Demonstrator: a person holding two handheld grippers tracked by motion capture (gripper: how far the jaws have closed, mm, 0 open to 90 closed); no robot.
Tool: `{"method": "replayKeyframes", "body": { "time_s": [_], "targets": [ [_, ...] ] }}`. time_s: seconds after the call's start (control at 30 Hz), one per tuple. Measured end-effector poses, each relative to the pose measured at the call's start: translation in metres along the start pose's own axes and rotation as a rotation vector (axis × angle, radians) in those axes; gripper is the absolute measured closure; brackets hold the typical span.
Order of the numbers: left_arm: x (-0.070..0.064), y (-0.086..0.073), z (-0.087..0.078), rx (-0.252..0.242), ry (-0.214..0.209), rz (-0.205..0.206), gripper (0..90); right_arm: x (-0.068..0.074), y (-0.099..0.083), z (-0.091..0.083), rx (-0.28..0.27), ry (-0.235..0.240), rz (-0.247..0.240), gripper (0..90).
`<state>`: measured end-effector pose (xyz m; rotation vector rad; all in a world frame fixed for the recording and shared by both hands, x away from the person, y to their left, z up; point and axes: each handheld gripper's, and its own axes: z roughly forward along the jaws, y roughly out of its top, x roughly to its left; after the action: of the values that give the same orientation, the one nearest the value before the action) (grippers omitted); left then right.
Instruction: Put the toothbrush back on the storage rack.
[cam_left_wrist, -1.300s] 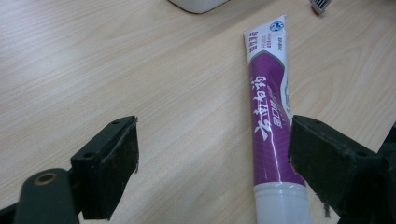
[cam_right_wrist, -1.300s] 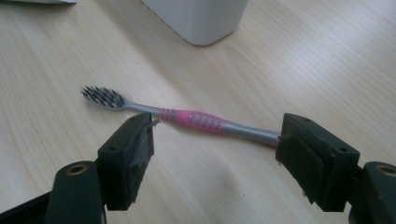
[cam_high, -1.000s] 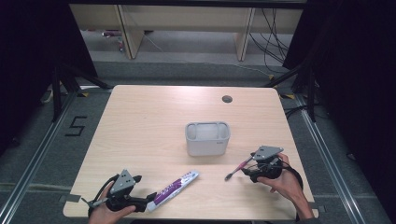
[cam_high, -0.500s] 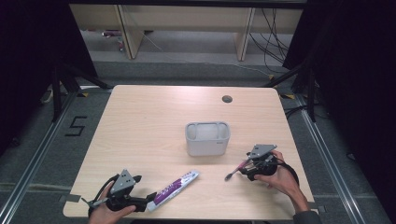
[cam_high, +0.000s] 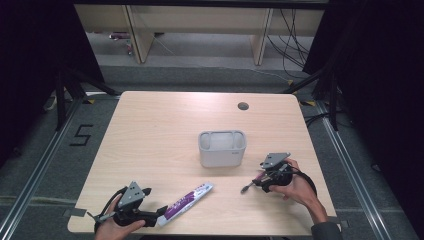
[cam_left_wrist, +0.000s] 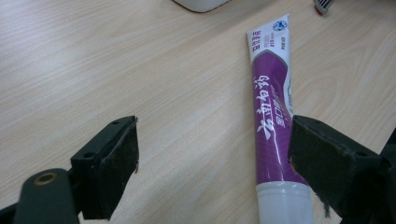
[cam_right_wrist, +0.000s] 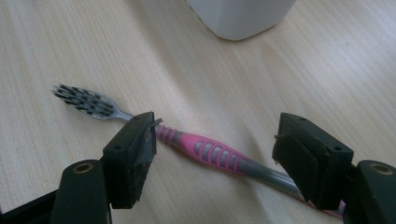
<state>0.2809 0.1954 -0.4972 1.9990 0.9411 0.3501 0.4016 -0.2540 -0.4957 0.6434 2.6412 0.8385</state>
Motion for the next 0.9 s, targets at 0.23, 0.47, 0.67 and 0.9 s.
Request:
{"method": "replayKeyframes", "body": {
  "time_s": [0.23, 0.47, 0.67, 0.9],
  "targets": [
    [0.000, 0.000, 0.000, 0.002, -0.006, -0.001, 16.0, -0.001, -0.001, 0.001, 0.030, 0.020, 0.005, 30.3],
    [0.000, 0.000, 0.000, 0.000, -0.007, -0.004, 16.0, -0.002, -0.004, -0.001, 0.050, 0.034, 0.061, 33.1],
    [0.000, 0.000, 0.000, 0.005, -0.006, -0.003, 16.0, -0.009, -0.006, -0.003, 0.057, 0.067, 0.062, 38.3],
    [0.000, 0.001, 0.000, 0.006, -0.008, -0.002, 16.0, -0.010, -0.003, -0.005, 0.095, 0.074, 0.045, 45.9]
  ]
}}
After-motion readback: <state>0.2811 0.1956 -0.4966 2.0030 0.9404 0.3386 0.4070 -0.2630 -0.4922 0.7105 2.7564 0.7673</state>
